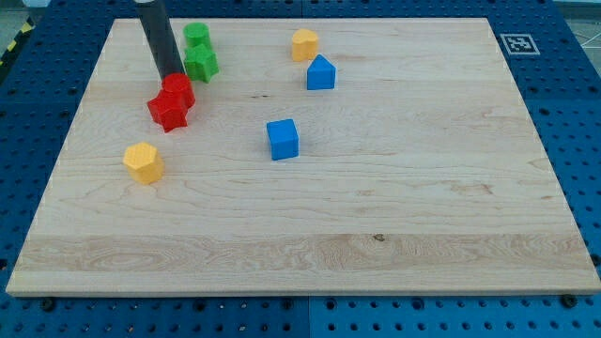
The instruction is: Slide the green star above to the red circle
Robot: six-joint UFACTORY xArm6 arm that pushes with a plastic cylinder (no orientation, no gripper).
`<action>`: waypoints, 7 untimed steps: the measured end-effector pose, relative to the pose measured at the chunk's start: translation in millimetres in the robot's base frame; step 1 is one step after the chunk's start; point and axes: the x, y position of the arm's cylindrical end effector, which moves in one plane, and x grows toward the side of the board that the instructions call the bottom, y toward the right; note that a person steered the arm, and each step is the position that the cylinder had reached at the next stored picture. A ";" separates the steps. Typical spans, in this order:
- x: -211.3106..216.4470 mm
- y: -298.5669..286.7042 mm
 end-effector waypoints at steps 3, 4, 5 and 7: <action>-116.8 -12.2; -134.6 -2.3; -133.7 44.4; -111.6 77.5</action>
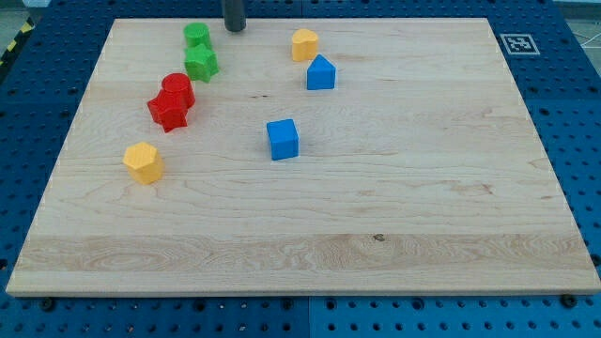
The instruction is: Slide the green star above to the red circle
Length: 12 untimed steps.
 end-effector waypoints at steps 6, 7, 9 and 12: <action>87.8 -1.5; 71.4 0.8; 73.4 -19.0; 81.1 -33.0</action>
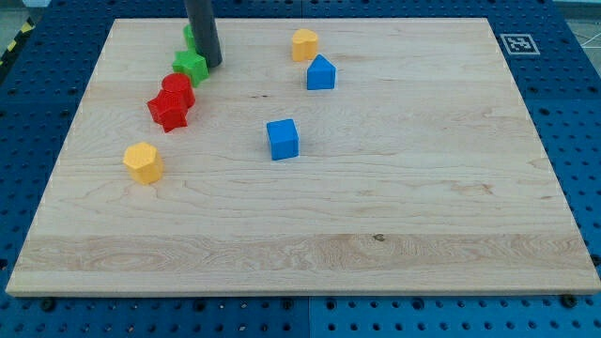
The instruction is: Slide the green star above to the red circle
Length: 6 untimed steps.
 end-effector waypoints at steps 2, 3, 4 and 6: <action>-18.9 -7.0; -21.6 -17.8; -16.7 -45.3; -4.2 -56.9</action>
